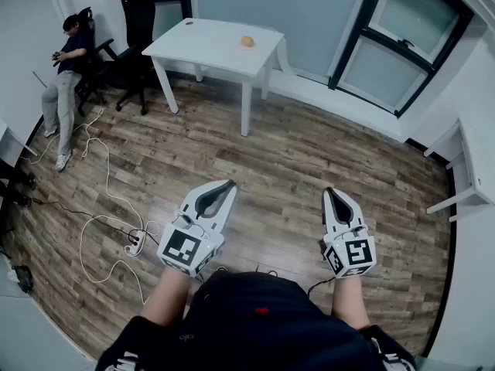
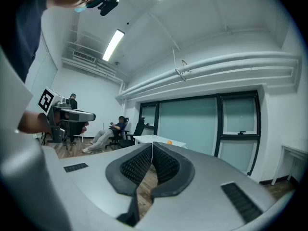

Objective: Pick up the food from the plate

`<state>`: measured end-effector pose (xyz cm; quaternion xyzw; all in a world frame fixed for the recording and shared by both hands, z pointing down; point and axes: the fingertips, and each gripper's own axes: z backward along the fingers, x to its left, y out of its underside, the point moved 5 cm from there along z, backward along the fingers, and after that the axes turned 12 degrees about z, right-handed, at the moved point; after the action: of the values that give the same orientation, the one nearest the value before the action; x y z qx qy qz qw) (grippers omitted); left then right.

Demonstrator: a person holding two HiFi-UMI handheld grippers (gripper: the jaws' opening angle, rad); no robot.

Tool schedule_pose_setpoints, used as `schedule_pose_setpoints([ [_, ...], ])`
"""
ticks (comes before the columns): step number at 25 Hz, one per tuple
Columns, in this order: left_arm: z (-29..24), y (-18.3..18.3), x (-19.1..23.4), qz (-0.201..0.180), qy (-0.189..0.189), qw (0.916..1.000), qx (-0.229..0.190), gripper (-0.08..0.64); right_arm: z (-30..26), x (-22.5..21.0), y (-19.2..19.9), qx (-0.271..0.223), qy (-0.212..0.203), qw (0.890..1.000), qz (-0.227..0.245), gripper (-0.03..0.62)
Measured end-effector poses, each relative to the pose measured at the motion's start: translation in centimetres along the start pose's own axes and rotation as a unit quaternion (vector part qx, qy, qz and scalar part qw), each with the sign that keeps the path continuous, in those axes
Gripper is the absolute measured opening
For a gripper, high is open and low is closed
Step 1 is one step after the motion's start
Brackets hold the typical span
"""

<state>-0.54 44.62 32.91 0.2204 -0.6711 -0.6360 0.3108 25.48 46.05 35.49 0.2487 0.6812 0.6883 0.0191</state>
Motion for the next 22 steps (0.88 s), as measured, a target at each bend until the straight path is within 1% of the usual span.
schedule_pose_setpoints([
  [7, -0.5, 0.0, -1.6, -0.006, -0.001, 1.0000, -0.005, 0.030, 0.6, -0.8, 0.2, -0.004, -0.008, 1.000, 0.003, 0.028],
  [15, 0.5, 0.4, -2.4, -0.004, -0.002, 1.0000, 0.002, 0.031, 1.5, -0.2, 0.4, -0.006, -0.015, 1.000, 0.001, 0.028],
  [19, 1.4, 0.7, -1.7, 0.002, -0.006, 1.0000, 0.002, 0.031, 1.0, 1.0, 0.3, -0.016, -0.028, 0.999, -0.002, 0.029],
  [22, 2.6, 0.7, 0.0, 0.005, -0.014, 0.9999, 0.005, 0.030, -0.6, 2.4, 0.2, -0.011, -0.031, 0.999, -0.002, 0.029],
])
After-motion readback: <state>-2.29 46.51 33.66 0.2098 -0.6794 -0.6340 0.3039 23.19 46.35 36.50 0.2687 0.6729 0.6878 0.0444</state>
